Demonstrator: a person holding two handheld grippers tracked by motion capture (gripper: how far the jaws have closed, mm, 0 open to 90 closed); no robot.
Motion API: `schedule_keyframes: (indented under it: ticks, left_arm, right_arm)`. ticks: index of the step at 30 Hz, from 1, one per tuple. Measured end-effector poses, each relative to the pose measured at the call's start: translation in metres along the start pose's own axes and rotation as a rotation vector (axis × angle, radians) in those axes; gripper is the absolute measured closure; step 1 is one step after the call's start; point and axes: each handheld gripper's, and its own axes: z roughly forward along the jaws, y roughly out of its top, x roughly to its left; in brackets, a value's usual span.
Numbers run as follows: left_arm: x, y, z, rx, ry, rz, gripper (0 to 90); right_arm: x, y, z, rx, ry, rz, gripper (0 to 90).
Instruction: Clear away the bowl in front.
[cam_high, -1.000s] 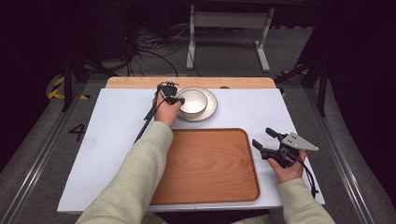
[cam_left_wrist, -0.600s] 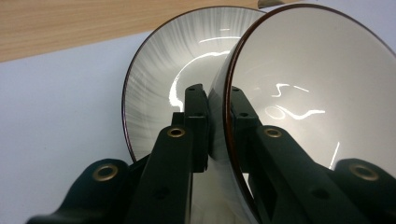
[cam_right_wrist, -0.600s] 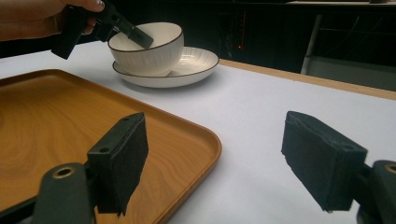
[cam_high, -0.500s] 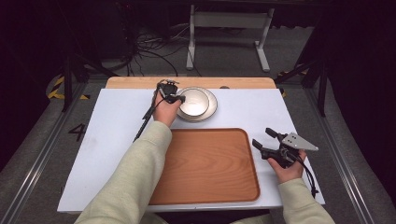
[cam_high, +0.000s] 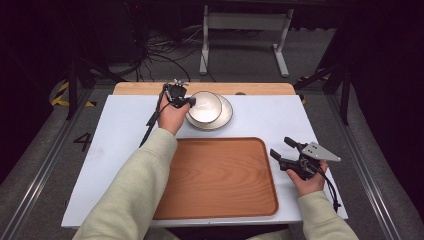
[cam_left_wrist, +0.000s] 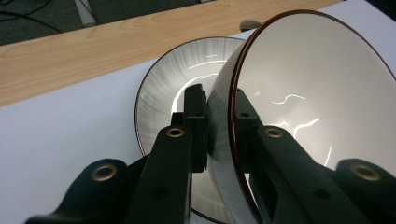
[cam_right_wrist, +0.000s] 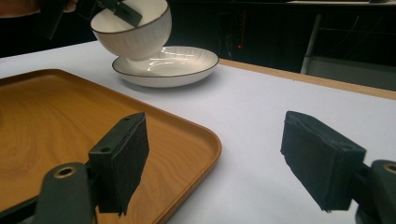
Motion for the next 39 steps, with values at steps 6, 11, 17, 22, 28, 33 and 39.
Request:
schedule_keyframes:
  ticks: [6, 11, 17, 22, 28, 33, 39]
  left_arm:
    - [-0.004, 0.003, -0.014, -0.003, -0.014, 0.021, 81.4]
    - [-0.006, 0.005, -0.026, -0.009, -0.021, 0.043, 81.4]
    - [-0.009, 0.007, -0.039, -0.010, -0.036, 0.069, 81.4]
    - [-0.016, 0.006, -0.050, -0.011, -0.056, 0.097, 81.4]
    - [-0.024, 0.004, -0.059, 0.006, -0.090, 0.114, 81.4]
    - [-0.030, 0.003, -0.067, 0.019, -0.113, 0.133, 81.4]
    - [-0.039, 0.004, -0.077, 0.023, -0.140, 0.168, 81.4]
  right_arm:
    - [0.000, 0.000, 0.000, 0.000, -0.002, -0.001, 24.0]
    - [0.000, 0.000, 0.000, -0.001, -0.002, -0.003, 24.0]
    - [0.001, 0.000, 0.000, -0.002, -0.005, -0.001, 24.7]
    - [0.000, 0.000, -0.001, -0.009, -0.008, 0.008, 24.7]
    - [0.000, -0.001, -0.002, -0.016, -0.008, 0.010, 24.6]
    - [0.000, -0.001, -0.002, -0.016, -0.008, 0.008, 24.5]
    - [0.000, -0.001, -0.002, -0.015, -0.008, 0.009, 24.7]
